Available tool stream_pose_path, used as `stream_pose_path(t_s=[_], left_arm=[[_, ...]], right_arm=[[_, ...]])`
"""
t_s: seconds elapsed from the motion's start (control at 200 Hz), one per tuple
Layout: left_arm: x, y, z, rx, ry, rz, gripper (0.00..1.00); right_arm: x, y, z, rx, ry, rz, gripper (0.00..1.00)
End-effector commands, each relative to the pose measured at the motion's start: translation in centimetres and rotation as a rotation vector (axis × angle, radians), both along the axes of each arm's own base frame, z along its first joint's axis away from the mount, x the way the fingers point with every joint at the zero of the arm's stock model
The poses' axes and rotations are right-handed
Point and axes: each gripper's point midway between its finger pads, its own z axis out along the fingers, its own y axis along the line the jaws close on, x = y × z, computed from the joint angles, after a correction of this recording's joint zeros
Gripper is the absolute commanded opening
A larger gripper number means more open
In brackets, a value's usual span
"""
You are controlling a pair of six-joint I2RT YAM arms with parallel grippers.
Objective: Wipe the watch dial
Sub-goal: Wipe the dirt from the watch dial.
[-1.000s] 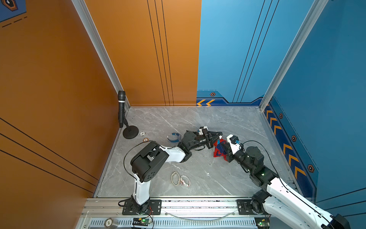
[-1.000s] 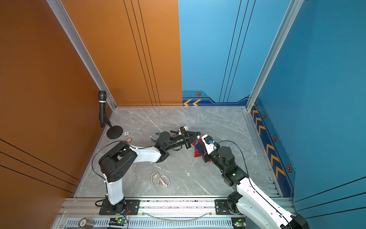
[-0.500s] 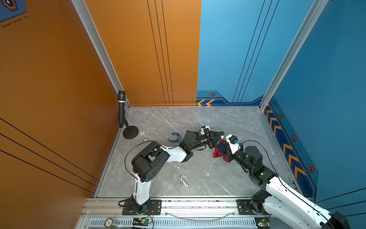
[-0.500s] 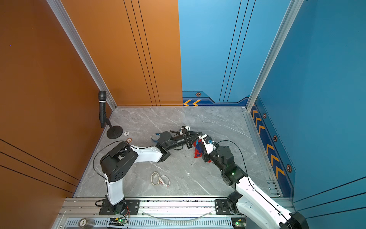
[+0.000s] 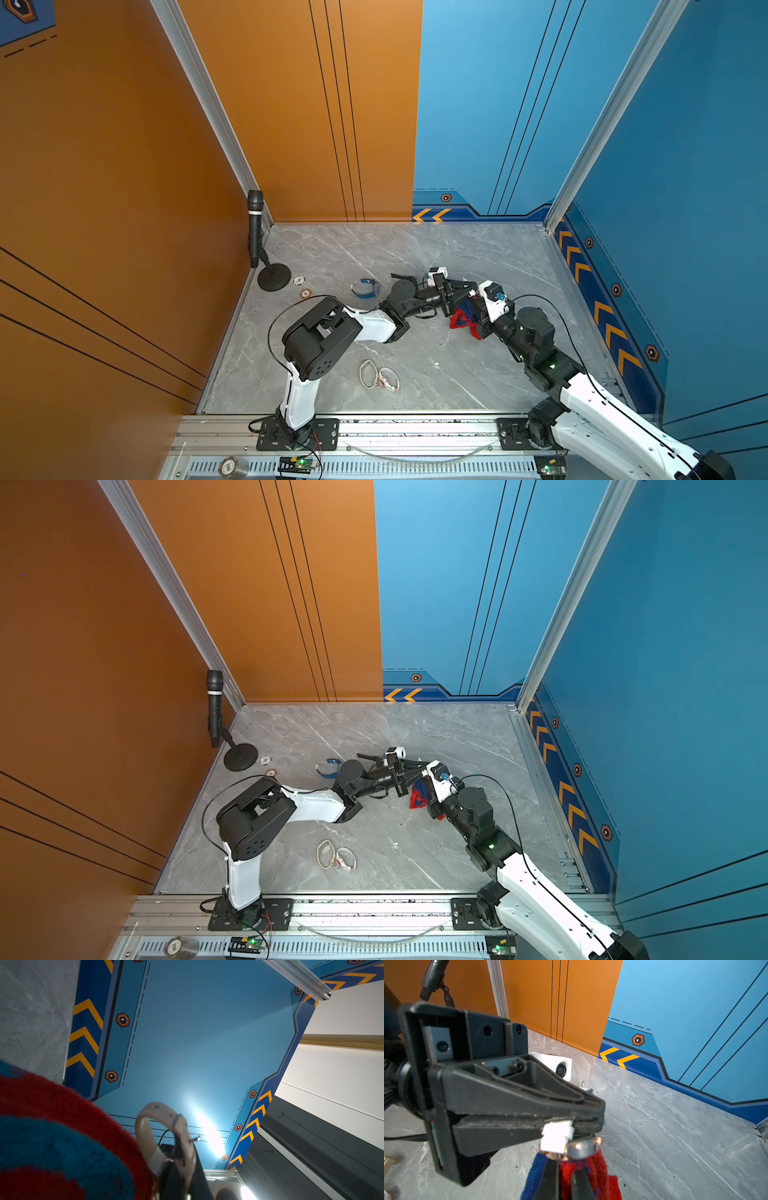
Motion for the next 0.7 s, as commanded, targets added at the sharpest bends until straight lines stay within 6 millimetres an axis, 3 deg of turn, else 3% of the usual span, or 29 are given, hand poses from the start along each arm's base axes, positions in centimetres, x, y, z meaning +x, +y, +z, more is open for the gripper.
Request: stream_pose_path(t_s=[0.0, 0.25, 0.541, 0.696], left_arm=[[-1.1, -0.3, -0.9, 0.037, 0.016, -0.071, 0.00], [-0.1, 2.0, -3.1, 0.161, 0.005, -0.047, 0.00], [0.4, 2.5, -2.1, 0.268, -0.083, -0.050, 0.00], [0.7, 2.4, -2.2, 0.290, -0.095, -0.036, 0.00]], right_arm=[[0.1, -0.5, 3.0, 0.034, -0.091, -0.019, 0.00], [-0.7, -0.1, 3.7, 0.016, -0.090, 0.014, 0.00], [-0.9, 0.7, 3.2, 0.014, -0.066, 0.039, 0.00], [-1.0, 0.9, 4.2, 0.083, -0.072, 0.042, 0.00]])
